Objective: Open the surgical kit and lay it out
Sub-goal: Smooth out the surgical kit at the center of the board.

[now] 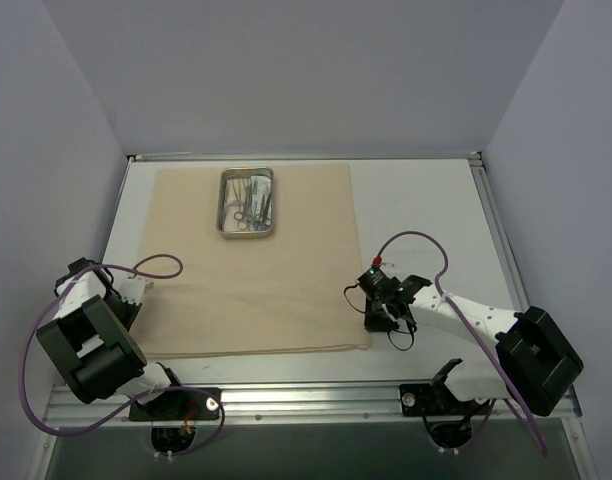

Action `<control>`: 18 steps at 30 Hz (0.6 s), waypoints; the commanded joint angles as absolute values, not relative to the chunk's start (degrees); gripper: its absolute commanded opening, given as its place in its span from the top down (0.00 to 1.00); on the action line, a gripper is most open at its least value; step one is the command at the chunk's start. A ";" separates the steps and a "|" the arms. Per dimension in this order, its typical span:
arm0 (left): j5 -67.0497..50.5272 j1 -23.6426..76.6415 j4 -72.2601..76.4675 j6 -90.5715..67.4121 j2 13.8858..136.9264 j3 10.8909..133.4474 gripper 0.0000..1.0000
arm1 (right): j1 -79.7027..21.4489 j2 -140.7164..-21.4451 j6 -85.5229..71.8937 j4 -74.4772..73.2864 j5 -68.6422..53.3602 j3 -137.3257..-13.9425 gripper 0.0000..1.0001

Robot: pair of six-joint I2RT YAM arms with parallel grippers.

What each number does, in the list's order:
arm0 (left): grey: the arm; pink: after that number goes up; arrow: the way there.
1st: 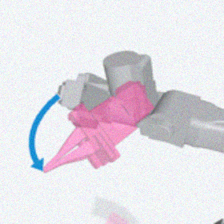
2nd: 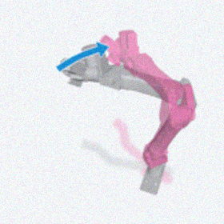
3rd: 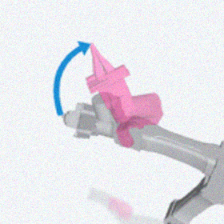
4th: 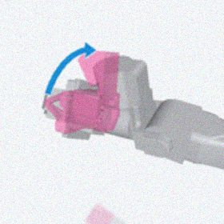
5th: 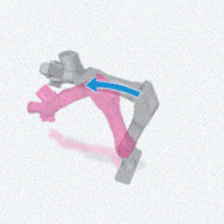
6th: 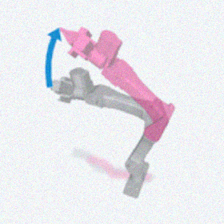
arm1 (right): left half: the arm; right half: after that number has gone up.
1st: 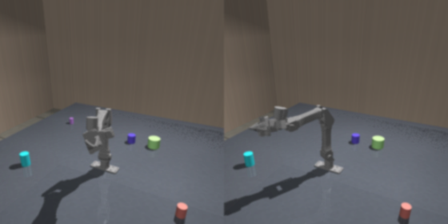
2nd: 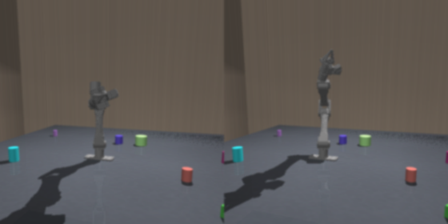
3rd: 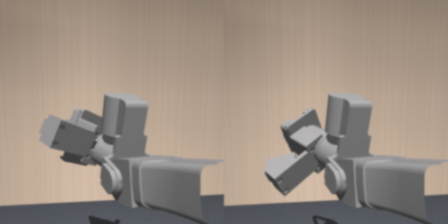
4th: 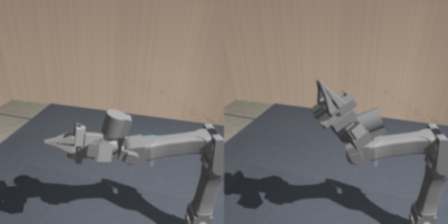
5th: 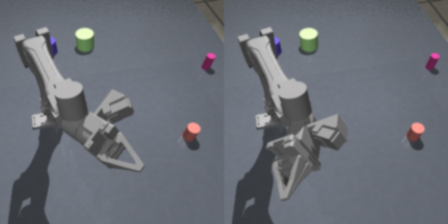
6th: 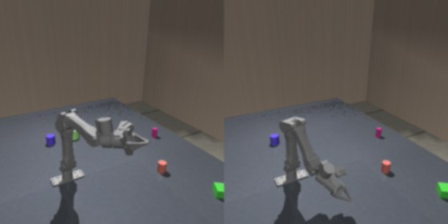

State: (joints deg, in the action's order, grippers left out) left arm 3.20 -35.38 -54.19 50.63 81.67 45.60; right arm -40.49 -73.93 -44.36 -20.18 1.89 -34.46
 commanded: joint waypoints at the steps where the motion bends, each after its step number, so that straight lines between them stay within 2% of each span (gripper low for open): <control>1: 6.24 -36.12 -52.82 52.65 82.62 45.26 0.97 | -40.34 -72.34 -44.38 -24.17 3.69 -33.84 0.86; 2: 6.33 -36.12 -53.00 52.73 82.44 45.52 0.94 | -40.34 -72.07 -44.47 -24.60 3.60 -34.19 0.82; 5: 5.98 -36.12 -55.19 52.82 80.78 47.10 0.71 | -40.43 -69.88 -44.47 -27.41 3.69 -37.94 0.62; 6: 5.63 -36.12 -55.98 53.08 79.21 48.76 0.60 | -40.52 -68.57 -44.39 -28.47 5.08 -39.62 0.59; 8: 4.05 -36.12 -58.79 53.26 77.53 51.40 0.54 | -40.61 -67.42 -43.51 -30.67 7.28 -45.14 0.55; 11: 0.01 -34.99 -62.39 50.73 75.85 59.74 0.53 | -40.61 -67.67 -40.36 -27.53 9.76 -49.73 0.52; 13: -2.71 -32.80 -63.98 45.37 76.81 66.14 0.53 | -40.61 -71.44 -38.33 -20.70 8.36 -52.99 0.53; 15: -3.34 -25.78 -63.02 37.76 78.48 68.28 0.53 | -40.26 -78.17 -34.74 -15.41 5.99 -56.58 0.61; 16: -2.73 -22.45 -60.76 35.10 78.83 68.29 0.54 | -39.99 -80.92 -33.85 -10.77 4.85 -57.99 0.67; 17: -1.42 -14.76 -59.34 33.07 79.36 67.77 0.54 | -39.21 -83.47 -33.32 -8.72 4.14 -59.57 0.83; 18: -0.62 -10.59 -56.45 29.39 80.24 67.15 0.54 | -38.76 -89.15 -31.66 -3.83 2.65 -62.90 0.90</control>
State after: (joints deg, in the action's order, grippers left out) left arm 1.48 -22.04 -58.48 40.29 78.30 67.68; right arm -40.07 -78.76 -36.80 -15.53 4.97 -58.22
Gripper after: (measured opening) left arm 0.460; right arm 0.169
